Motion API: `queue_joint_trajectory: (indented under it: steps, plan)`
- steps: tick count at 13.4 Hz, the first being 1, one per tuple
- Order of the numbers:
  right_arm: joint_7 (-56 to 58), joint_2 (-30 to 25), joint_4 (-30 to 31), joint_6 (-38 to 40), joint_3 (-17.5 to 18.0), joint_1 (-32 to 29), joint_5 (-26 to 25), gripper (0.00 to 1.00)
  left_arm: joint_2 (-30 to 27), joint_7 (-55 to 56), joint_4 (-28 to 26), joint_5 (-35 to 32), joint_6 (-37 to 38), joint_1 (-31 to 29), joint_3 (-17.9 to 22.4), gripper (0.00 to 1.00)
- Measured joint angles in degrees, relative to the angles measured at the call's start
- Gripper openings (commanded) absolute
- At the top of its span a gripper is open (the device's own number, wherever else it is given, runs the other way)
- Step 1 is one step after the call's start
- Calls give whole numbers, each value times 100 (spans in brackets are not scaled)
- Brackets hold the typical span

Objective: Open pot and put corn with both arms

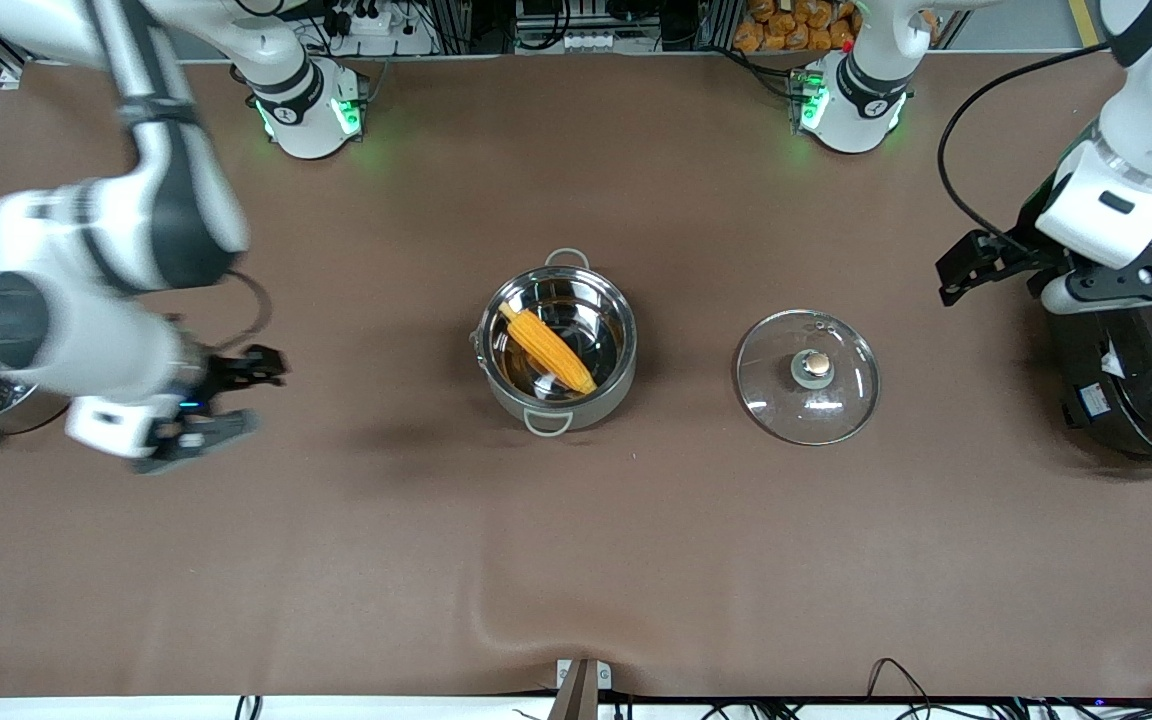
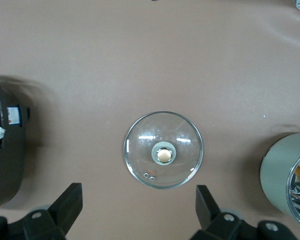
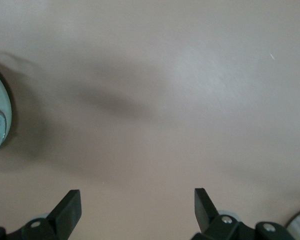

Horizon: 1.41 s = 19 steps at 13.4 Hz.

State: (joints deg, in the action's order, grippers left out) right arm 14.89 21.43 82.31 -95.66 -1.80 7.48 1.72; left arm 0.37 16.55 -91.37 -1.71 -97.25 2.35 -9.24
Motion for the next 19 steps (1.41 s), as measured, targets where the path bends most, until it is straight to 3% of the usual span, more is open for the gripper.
queue_joint_trajectory:
  steps: [4,10,14,19]
  plan:
    - [-103,-783,288,232,3,-299,55,100,-288,-3,70,-33,492,-26,40,100]
    - [-1039,-2175,961,872,-53,-421,55,100,-399,-473,62,-86,579,-366,49,100]
    - [-1109,-2513,1014,1177,-50,-610,55,100,-176,-646,79,-86,455,-425,27,100]
    - [-1110,-2536,1039,1159,-54,-742,55,100,257,-648,405,-86,352,-325,7,100]
